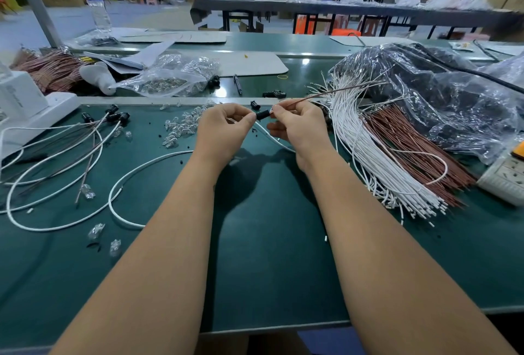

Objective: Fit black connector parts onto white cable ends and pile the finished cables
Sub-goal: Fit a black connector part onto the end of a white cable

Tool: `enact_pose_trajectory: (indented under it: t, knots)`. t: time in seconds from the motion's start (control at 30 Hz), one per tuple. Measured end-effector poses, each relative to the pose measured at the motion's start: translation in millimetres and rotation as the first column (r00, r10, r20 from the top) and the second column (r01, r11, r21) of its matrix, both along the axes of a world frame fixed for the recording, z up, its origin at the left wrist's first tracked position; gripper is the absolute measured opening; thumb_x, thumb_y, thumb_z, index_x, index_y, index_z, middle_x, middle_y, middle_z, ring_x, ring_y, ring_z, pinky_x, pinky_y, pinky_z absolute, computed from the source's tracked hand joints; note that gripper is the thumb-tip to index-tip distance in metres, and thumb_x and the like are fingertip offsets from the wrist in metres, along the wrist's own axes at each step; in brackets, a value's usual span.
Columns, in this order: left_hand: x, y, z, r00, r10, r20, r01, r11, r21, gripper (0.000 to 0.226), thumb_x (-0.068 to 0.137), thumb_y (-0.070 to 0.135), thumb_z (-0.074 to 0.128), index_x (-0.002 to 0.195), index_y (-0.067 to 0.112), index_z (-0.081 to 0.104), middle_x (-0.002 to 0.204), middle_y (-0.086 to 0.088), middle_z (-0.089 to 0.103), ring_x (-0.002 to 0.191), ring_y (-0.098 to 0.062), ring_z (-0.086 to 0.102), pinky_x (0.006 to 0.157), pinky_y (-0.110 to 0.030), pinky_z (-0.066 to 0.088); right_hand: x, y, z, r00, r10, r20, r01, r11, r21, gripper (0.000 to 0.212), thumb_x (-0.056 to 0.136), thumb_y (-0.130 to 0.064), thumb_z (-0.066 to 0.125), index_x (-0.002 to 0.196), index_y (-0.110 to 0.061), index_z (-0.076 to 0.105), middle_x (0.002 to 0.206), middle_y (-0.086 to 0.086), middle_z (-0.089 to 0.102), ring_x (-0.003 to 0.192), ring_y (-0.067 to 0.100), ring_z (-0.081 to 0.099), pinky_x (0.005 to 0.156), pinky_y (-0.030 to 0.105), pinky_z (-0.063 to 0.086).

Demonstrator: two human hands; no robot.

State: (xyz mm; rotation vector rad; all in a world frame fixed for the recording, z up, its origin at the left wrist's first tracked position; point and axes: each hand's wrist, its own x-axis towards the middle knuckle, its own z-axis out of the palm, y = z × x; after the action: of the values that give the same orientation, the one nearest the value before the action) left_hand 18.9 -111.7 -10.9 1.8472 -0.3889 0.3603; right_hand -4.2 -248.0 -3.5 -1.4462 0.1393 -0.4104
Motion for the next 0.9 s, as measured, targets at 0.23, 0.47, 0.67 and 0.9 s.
enact_pose_trajectory:
  t: [0.23, 0.47, 0.67, 0.9]
  knots:
    - [4, 3, -1, 0.998, 0.023, -0.062, -0.026, 0.999, -0.046, 0.017, 0.087, 0.021, 0.068, 0.071, 0.027, 0.067, 0.058, 0.009, 0.055, 0.052, -0.002, 0.048, 0.051, -0.008, 0.038, -3, -1, 6, 0.999, 0.035, -0.027, -0.032, 0.993, 0.117, 0.036, 0.102, -0.026, 0.041, 0.088, -0.009, 0.070, 0.075, 0.006, 0.062, 0.052, 0.014, 0.056, 0.054, 0.025, 0.048]
    - [-2, 0, 2, 0.999, -0.015, -0.030, 0.015, 0.999, 0.029, 0.010, 0.089, 0.017, 0.065, 0.080, 0.016, 0.070, 0.068, 0.006, 0.064, 0.053, 0.008, 0.050, 0.056, -0.004, 0.038, -3, 6, 3, 0.990, 0.106, -0.094, -0.112, 0.992, -0.064, 0.024, 0.098, -0.020, 0.049, 0.093, -0.003, 0.066, 0.064, 0.005, 0.060, 0.039, 0.013, 0.047, 0.038, 0.019, 0.030]
    - [-7, 7, 10, 0.989, -0.116, -0.093, 0.123, 0.990, 0.070, 0.004, 0.084, 0.011, 0.072, 0.087, 0.012, 0.073, 0.074, 0.002, 0.069, 0.062, 0.001, 0.059, 0.064, -0.011, 0.047, -4, 7, 1, 0.995, 0.103, -0.001, -0.102, 0.988, -0.117, 0.020, 0.095, -0.012, 0.058, 0.075, -0.010, 0.061, 0.056, 0.002, 0.060, 0.039, 0.010, 0.050, 0.039, 0.019, 0.036]
    - [-1, 33, 14, 0.981, 0.171, -0.095, -0.115, 0.896, 0.429, 0.017, 0.070, 0.030, 0.059, 0.067, 0.013, 0.063, 0.062, 0.004, 0.060, 0.068, -0.016, 0.056, 0.069, -0.027, 0.044, 0, -4, 1, 1.000, 0.007, -0.013, -0.005, 0.988, 0.157, 0.019, 0.096, -0.015, 0.058, 0.079, -0.009, 0.059, 0.062, 0.006, 0.057, 0.040, 0.009, 0.050, 0.040, 0.018, 0.039]
